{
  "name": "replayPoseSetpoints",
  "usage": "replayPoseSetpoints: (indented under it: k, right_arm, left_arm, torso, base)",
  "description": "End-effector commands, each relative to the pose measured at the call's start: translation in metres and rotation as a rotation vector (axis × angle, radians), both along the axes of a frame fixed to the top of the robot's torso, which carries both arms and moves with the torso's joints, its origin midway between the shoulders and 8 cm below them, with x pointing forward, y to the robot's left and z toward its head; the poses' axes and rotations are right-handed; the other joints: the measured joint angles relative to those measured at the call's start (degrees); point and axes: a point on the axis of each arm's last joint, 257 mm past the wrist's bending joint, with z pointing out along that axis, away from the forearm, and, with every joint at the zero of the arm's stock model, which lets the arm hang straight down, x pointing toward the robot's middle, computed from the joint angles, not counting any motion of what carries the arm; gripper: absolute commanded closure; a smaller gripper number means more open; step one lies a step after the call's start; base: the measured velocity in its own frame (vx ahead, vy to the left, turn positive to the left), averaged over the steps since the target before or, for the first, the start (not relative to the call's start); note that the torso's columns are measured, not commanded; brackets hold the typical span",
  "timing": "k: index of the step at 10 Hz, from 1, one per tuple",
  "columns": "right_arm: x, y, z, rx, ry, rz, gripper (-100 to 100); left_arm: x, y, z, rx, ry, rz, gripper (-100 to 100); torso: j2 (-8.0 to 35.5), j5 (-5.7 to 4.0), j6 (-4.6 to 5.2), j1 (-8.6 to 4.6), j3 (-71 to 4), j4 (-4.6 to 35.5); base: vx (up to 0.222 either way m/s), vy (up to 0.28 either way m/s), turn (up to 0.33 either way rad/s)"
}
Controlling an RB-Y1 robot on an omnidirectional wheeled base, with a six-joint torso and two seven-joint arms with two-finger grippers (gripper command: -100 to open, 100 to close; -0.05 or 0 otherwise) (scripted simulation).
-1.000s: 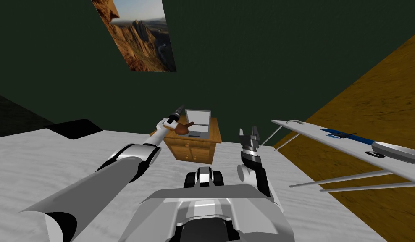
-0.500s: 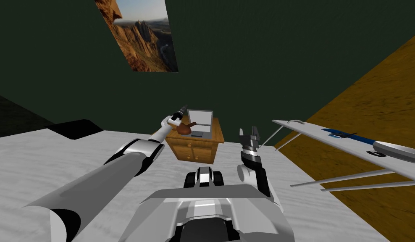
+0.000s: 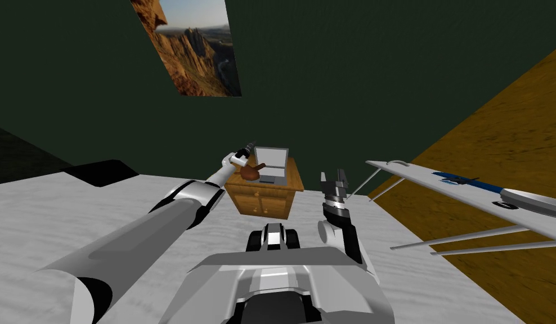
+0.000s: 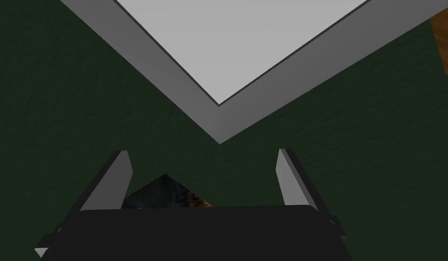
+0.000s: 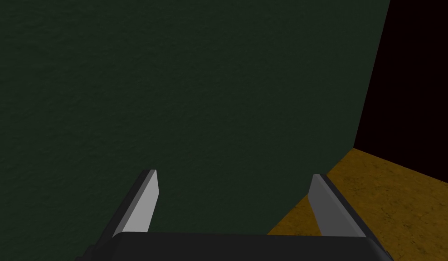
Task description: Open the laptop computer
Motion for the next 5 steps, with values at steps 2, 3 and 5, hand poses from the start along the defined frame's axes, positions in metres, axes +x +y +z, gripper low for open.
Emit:
replayPoseSetpoints:
  k: [2, 3, 5]
  right_arm:
    - [0.000, 0.000, 0.000, 0.000, 0.000, 0.000, 0]
    - [0.000, 0.000, 0.000, 0.000, 0.000, 0.000, 0]
    - [0.000, 0.000, 0.000, 0.000, 0.000, 0.000, 0]
  left_arm:
    - [0.006, -0.025, -0.008, 0.019, 0.067, -0.006, -100]
    - [0.008, -0.031, -0.010, 0.025, 0.083, -0.009, -100]
    - [0.010, -0.042, -0.013, 0.036, 0.111, -0.013, -100]
  torso:
    - [-0.03, 0.02, -0.01, 0.06, -0.02, -0.02]
    - [-0.01, 0.01, 0.00, 0.02, -0.01, -0.01]
    - [0.01, 0.02, -0.01, 0.04, 0.01, 0.00]
  base:
    - [0.002, 0.058, -0.003]
    - [-0.003, 0.059, -0.002]
    - [-0.001, 0.050, -0.003]
